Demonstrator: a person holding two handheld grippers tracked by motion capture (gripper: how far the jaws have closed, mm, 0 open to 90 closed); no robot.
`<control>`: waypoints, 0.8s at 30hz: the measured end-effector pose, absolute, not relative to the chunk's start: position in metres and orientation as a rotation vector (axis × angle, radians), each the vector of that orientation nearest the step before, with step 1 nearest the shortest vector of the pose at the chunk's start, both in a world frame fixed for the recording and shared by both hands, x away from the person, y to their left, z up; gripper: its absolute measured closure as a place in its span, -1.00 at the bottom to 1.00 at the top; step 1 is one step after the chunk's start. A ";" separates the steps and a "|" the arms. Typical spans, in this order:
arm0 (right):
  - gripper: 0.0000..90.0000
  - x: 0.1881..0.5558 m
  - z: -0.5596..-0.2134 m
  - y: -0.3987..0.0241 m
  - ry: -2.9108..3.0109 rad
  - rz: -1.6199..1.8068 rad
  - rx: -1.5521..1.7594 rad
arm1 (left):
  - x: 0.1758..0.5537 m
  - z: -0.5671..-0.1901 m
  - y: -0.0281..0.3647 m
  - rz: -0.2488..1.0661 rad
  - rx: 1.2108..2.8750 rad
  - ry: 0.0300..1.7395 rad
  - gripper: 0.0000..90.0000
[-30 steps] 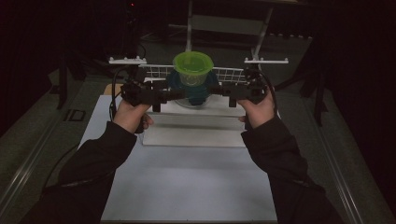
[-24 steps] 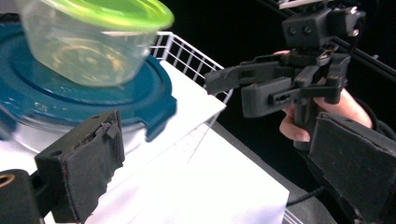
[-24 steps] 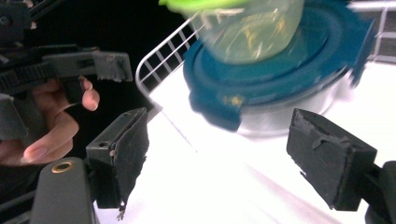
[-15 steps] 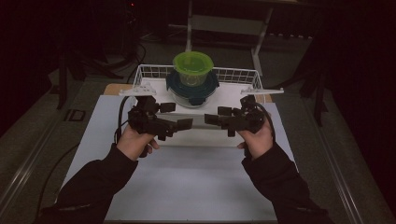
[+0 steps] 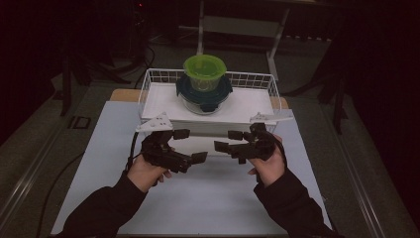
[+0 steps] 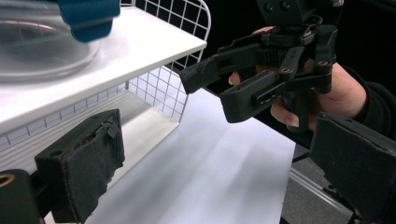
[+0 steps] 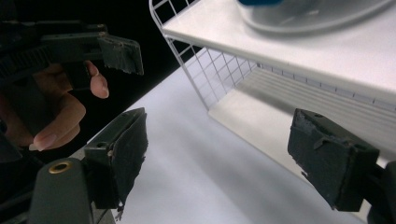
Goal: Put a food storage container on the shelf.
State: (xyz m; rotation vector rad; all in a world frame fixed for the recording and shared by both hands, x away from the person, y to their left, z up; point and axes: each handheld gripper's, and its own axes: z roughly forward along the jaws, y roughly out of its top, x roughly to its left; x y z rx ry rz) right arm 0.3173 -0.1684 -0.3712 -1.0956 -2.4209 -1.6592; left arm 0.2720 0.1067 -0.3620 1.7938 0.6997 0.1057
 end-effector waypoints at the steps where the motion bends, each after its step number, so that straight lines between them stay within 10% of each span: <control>1: -0.59 0.315 -0.377 -0.169 -2.429 -1.656 -1.092 | 0.270 -0.368 0.106 0.104 1.798 0.699 -0.94; 24: -0.62 0.302 -0.455 -0.196 -2.464 -1.631 -1.134 | 0.251 -0.445 0.101 0.113 1.918 0.652 -0.94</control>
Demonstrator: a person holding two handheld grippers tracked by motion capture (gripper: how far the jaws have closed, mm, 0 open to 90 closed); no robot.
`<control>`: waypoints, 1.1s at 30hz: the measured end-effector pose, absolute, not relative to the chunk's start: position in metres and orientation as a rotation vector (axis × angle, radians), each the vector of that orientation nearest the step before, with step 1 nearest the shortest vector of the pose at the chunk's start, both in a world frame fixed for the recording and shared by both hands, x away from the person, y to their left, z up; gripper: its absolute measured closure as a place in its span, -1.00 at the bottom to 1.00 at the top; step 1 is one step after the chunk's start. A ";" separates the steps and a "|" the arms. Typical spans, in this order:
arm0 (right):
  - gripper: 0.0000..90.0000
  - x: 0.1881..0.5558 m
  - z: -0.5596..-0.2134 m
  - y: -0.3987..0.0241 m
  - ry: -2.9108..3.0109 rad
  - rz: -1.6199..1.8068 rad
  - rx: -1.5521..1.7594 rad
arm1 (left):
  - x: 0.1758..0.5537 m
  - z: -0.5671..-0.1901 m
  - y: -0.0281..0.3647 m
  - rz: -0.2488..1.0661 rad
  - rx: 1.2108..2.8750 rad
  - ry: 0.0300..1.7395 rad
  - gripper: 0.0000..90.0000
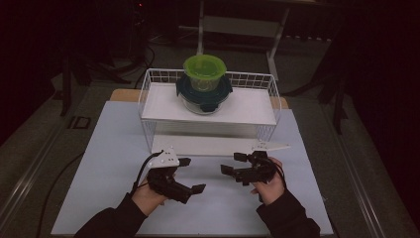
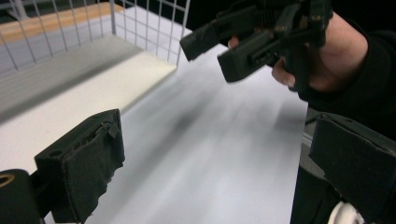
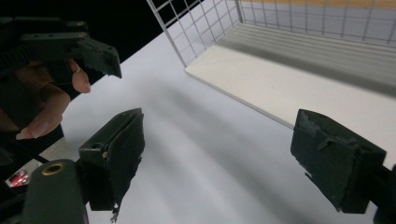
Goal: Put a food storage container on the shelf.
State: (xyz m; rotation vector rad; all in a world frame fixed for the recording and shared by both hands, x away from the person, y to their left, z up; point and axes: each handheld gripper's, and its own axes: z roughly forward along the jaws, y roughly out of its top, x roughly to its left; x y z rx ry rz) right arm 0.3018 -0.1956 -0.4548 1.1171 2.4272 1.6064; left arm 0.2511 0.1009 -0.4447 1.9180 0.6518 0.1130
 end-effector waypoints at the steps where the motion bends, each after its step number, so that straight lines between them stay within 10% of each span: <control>1: -0.62 0.302 -0.455 -0.196 2.427 1.606 1.117 | 0.251 -0.448 0.101 0.114 1.919 0.650 -0.94; 33: -0.66 0.273 -0.496 -0.250 2.367 1.451 1.170 | 0.227 -0.498 0.143 0.211 1.952 0.715 -0.94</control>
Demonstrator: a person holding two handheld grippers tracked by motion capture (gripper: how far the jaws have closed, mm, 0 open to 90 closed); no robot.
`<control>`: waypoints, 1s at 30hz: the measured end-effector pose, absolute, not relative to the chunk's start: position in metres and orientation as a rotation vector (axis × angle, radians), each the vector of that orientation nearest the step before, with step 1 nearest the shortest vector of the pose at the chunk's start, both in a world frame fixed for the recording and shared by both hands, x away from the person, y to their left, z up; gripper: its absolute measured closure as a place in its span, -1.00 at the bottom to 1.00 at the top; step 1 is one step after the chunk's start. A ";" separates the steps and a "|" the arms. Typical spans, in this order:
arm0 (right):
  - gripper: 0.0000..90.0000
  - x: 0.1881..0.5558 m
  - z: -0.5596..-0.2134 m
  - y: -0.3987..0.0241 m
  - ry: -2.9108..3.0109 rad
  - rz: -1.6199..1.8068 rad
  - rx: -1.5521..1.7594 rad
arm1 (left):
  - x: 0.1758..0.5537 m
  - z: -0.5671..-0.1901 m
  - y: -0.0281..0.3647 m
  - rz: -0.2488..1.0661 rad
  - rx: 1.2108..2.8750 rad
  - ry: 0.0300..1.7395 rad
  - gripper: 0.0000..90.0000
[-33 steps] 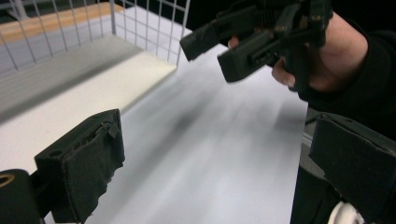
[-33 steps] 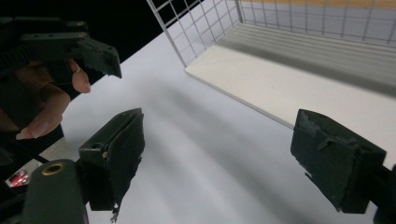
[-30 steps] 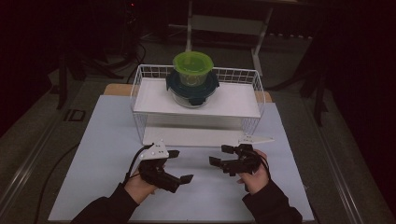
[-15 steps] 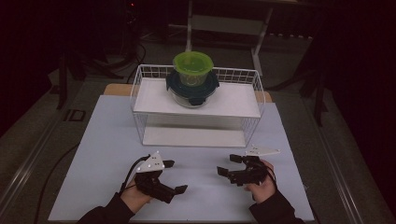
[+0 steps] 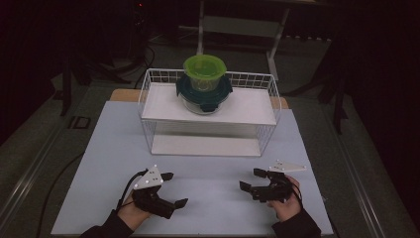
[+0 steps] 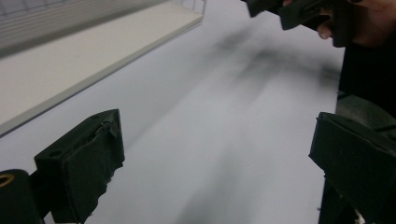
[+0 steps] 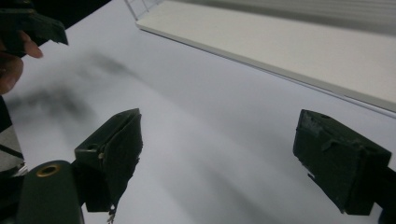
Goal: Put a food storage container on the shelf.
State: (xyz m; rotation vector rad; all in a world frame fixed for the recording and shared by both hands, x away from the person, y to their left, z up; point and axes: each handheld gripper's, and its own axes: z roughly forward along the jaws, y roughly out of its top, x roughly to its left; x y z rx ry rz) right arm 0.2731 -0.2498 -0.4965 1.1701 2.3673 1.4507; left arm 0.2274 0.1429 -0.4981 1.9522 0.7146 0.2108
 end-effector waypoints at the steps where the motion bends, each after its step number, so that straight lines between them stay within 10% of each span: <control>1: -0.66 0.272 -0.497 -0.255 2.356 1.460 1.188 | 0.227 -0.499 0.145 0.221 1.950 0.715 -0.94; 30: -0.65 0.273 -0.510 -0.291 2.288 1.454 1.288 | 0.221 -0.506 0.171 0.259 1.889 0.782 -0.95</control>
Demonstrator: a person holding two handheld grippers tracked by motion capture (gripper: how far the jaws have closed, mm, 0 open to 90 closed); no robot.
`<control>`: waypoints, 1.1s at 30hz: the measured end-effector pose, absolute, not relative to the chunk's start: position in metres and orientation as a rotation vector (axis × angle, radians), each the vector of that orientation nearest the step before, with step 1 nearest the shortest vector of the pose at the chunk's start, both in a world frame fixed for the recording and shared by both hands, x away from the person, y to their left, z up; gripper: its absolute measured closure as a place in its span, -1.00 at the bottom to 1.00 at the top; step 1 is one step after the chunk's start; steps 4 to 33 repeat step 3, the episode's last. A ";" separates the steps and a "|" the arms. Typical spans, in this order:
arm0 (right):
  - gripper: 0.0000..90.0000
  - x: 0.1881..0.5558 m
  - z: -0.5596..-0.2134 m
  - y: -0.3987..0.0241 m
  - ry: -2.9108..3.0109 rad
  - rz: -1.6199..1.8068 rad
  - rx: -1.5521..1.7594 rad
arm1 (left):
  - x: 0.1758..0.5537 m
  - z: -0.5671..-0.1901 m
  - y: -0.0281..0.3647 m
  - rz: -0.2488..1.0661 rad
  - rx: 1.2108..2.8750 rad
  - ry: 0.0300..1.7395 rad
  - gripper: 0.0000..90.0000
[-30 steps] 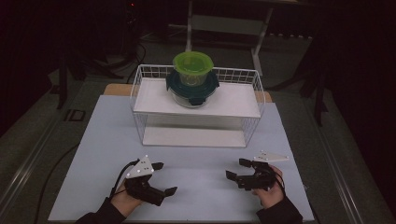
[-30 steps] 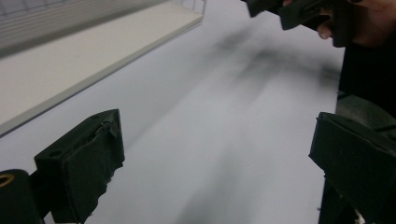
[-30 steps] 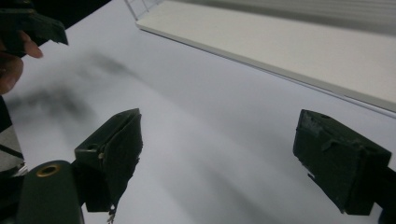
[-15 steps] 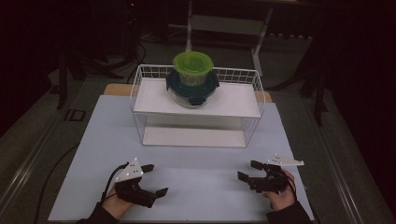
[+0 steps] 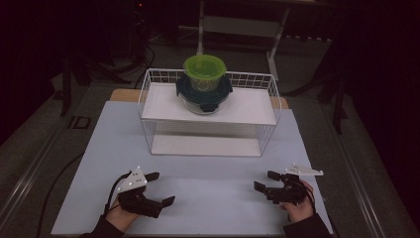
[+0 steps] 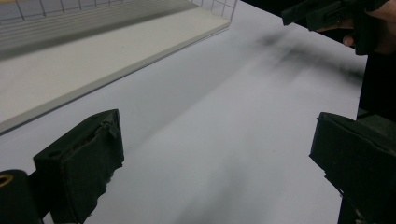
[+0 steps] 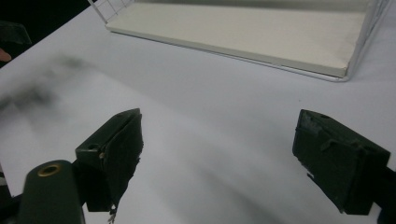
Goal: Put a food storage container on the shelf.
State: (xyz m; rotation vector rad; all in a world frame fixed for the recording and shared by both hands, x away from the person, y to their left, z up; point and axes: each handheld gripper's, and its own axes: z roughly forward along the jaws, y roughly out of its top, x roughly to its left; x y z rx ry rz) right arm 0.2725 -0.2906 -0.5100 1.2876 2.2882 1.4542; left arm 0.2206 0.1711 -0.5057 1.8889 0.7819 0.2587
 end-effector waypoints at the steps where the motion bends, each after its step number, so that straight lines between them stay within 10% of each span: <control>1: -0.65 0.273 -0.510 -0.291 2.289 1.455 1.286 | 0.221 -0.506 0.171 0.258 1.888 0.781 -0.95; 33: -0.65 0.272 -0.510 -0.291 2.289 1.455 1.283 | 0.220 -0.506 0.171 0.260 1.887 0.778 -0.95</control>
